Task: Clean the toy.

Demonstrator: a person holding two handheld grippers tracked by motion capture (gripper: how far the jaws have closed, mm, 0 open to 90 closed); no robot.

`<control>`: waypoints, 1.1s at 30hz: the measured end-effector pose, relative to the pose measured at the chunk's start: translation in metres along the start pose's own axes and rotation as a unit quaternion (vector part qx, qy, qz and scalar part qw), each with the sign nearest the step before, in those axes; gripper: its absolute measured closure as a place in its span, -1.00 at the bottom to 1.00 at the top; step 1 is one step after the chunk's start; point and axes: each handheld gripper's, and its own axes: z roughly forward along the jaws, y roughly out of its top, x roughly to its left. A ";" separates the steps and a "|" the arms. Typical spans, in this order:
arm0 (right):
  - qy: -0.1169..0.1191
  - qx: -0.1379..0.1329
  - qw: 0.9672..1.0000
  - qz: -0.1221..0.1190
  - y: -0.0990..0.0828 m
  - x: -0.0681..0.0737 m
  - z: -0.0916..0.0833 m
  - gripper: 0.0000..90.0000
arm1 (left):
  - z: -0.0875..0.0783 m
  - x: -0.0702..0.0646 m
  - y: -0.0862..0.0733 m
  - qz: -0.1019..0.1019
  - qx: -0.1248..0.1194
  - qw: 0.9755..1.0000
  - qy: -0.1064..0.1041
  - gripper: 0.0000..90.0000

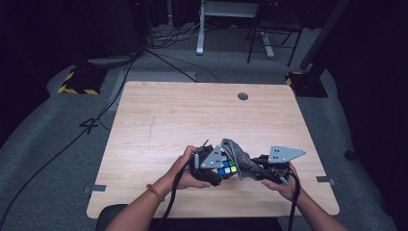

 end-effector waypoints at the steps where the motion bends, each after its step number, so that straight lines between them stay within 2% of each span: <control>1: -0.003 0.005 1.000 -0.001 -0.001 0.000 0.000 0.69 | -0.001 0.000 0.000 -0.001 -0.002 1.000 0.002 -0.26; 4: -0.007 0.030 1.000 0.002 -0.005 -0.004 0.003 0.69 | -0.006 0.001 0.001 -0.011 -0.028 1.000 0.003 -0.26; 6: 0.001 0.040 0.999 0.012 -0.011 -0.006 0.008 0.68 | -0.010 0.002 0.002 -0.012 -0.042 0.999 0.000 -0.26; 11: 0.004 0.088 0.996 0.007 -0.025 -0.003 0.024 0.68 | -0.014 -0.001 0.004 -0.005 -0.048 0.999 0.001 -0.26; 16: 0.009 0.070 0.997 0.007 -0.021 -0.002 0.020 0.68 | -0.016 0.001 0.003 -0.005 -0.055 0.998 0.003 -0.26; 19: 0.013 0.044 0.999 0.010 -0.016 -0.001 0.013 0.68 | -0.012 0.002 0.001 -0.002 -0.042 0.999 0.000 -0.27; 26: 0.007 0.012 1.000 -0.008 -0.004 0.003 0.000 0.68 | -0.004 -0.002 0.000 0.011 -0.011 1.000 -0.002 -0.26; 28: 0.006 0.003 1.000 -0.009 0.000 0.003 -0.004 0.68 | -0.003 -0.002 0.001 0.009 -0.014 1.000 -0.004 -0.26; 33: -0.015 0.028 0.999 -0.007 -0.005 -0.001 0.000 0.68 | -0.007 -0.003 0.004 0.010 -0.039 0.999 0.000 -0.26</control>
